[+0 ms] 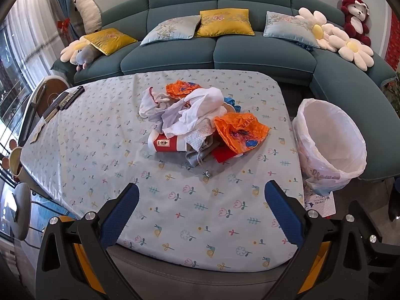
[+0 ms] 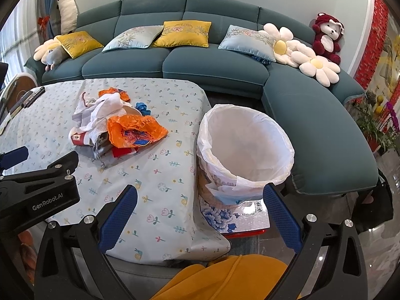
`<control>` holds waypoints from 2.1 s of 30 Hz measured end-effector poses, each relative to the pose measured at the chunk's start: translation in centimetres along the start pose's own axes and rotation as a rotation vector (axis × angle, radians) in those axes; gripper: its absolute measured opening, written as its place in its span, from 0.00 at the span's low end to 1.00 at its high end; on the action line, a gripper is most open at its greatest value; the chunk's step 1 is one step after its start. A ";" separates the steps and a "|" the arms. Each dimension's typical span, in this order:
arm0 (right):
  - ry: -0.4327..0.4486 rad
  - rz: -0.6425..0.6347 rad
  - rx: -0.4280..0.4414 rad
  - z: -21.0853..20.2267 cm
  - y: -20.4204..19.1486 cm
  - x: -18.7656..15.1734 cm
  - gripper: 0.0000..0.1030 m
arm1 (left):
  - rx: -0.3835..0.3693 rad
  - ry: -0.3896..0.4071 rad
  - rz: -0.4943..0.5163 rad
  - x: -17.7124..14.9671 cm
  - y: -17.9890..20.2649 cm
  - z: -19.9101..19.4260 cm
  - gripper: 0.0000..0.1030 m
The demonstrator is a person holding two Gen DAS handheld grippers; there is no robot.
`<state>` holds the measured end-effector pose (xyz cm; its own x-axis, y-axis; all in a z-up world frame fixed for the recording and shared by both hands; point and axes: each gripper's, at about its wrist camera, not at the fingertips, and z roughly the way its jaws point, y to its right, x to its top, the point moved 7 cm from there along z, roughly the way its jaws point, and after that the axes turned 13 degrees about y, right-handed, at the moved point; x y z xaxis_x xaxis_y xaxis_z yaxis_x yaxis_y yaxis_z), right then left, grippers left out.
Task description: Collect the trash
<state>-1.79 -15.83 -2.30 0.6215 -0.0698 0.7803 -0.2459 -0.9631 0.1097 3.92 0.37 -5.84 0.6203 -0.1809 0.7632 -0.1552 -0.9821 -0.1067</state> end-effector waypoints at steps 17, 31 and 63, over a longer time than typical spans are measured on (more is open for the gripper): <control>-0.025 0.016 -0.006 0.1 0.5 -0.3 0.93 | -0.010 0.008 0.011 0.0 0.4 -0.1 0.93; -0.029 0.052 0.020 0.3 0.8 -0.4 0.93 | -0.017 0.007 0.026 -0.1 0.7 -0.1 0.93; -0.026 0.064 -0.002 0.7 2.0 -0.6 0.93 | -0.014 0.008 0.019 -0.4 0.5 0.1 0.93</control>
<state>-2.15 -17.86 -2.94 0.6234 -0.1382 0.7696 -0.2875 -0.9558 0.0612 3.67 -0.10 -6.24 0.6110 -0.1991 0.7662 -0.1780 -0.9776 -0.1121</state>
